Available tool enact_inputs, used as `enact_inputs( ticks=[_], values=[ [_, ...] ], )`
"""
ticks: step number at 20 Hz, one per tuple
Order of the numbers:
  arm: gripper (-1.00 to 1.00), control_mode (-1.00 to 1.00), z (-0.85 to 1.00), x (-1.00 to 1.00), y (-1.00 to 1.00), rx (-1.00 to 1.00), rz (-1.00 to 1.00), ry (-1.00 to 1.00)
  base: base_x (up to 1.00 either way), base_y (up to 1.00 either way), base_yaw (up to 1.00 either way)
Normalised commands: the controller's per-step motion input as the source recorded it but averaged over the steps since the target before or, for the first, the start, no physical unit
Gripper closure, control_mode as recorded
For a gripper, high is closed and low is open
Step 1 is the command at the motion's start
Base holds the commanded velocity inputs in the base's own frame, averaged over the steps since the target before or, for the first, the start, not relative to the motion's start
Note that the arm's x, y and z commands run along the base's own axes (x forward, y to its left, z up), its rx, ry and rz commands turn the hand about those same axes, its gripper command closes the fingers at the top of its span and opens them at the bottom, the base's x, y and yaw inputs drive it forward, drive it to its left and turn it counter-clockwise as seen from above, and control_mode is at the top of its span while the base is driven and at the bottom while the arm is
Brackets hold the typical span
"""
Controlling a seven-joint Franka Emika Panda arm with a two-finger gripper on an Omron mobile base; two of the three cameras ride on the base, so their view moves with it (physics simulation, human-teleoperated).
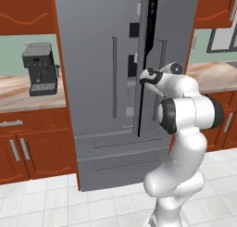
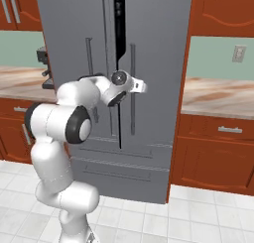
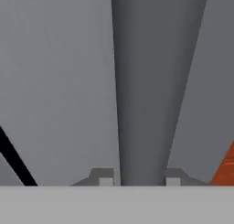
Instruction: Place one of the steaks on the plate and the other in the bowl. Then place the bowl in the fridge.
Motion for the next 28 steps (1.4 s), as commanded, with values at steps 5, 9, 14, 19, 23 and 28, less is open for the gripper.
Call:
enact_inputs(
  ticks=[5,9,14,19,23,28],
  values=[
    [1.0,-1.0,0.58,-0.92,-0.74,0.27,0.05,-0.01,0.0,0.0,0.0],
    [1.0,-1.0,0.14,-0.82,-0.68,0.22,0.15,-0.06,0.0,0.0,0.0],
    [1.0,-1.0,0.01,-0.26,-0.15,0.01,0.08,-0.01,0.0,0.0,0.0],
    [-1.0,-1.0,0.35,-0.17,0.08,-0.1,0.0,0.11,0.0,0.0,0.0],
    [-1.0,-1.0,0.51,-0.72,0.17,-0.15,-0.05,0.01,0.0,0.0,0.0],
    [-1.0,-1.0,0.29,-0.98,0.79,-0.17,-0.19,0.05,0.0,0.0,0.0]
  ],
)
